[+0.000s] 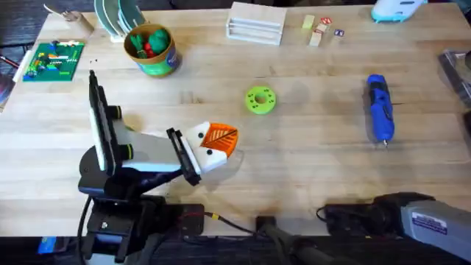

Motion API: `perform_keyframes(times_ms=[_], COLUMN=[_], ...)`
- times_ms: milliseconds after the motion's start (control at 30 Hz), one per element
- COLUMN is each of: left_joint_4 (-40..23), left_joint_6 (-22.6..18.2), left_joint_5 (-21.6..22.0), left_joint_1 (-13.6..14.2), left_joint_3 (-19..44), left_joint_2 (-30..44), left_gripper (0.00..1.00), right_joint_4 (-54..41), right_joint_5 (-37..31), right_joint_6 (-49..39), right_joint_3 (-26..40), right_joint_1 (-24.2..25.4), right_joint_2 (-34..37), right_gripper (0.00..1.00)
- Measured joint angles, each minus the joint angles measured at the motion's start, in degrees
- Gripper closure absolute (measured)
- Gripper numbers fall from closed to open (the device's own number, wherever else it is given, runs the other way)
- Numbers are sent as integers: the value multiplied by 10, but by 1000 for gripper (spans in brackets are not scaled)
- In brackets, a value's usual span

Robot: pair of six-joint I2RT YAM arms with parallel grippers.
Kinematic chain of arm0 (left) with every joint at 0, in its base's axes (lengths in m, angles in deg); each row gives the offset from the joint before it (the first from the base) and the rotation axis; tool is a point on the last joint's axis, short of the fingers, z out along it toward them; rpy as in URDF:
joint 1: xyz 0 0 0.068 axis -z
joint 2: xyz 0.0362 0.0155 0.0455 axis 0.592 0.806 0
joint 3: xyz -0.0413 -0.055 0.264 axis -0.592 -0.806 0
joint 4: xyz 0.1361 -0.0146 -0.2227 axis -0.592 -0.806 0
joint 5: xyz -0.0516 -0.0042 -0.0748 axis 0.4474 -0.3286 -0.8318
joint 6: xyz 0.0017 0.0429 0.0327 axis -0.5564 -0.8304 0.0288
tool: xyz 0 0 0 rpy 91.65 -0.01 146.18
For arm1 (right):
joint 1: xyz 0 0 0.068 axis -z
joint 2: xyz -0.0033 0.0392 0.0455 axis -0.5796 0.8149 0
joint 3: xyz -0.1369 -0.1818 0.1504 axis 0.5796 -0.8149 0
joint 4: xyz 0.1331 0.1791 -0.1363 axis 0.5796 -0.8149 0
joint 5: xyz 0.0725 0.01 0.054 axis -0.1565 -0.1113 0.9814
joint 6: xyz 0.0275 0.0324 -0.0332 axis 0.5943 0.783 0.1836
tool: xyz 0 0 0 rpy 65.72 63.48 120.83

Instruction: Pick up the gripper from the table and insert it into the empty holder that is missing its gripper. Then pick up a screw, insert it into the mounting hole, and use the screwdriver to tighten it. Finally, clean up the table by picking up the vegetable and placing it into the bucket.

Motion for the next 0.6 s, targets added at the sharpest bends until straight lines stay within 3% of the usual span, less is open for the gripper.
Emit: perform_keyframes(times_ms=[167,367,600], left_joint_4=[0,0,0], left_joint_6=[0,0,0], left_joint_5=[0,0,0], left_joint_1=[0,0,0], left_joint_3=[0,0,0], left_joint_2=[0,0,0], left_gripper=[984,984,984], right_joint_4=[-15,33,87], right_joint_5=[3,47,78], right_joint_6=[4,4,-51], right_joint_3=[-49,-205,-340], right_joint_1=[85,170,199], right_joint_2=[-31,-62,-25], right_gripper=[47,47,45])
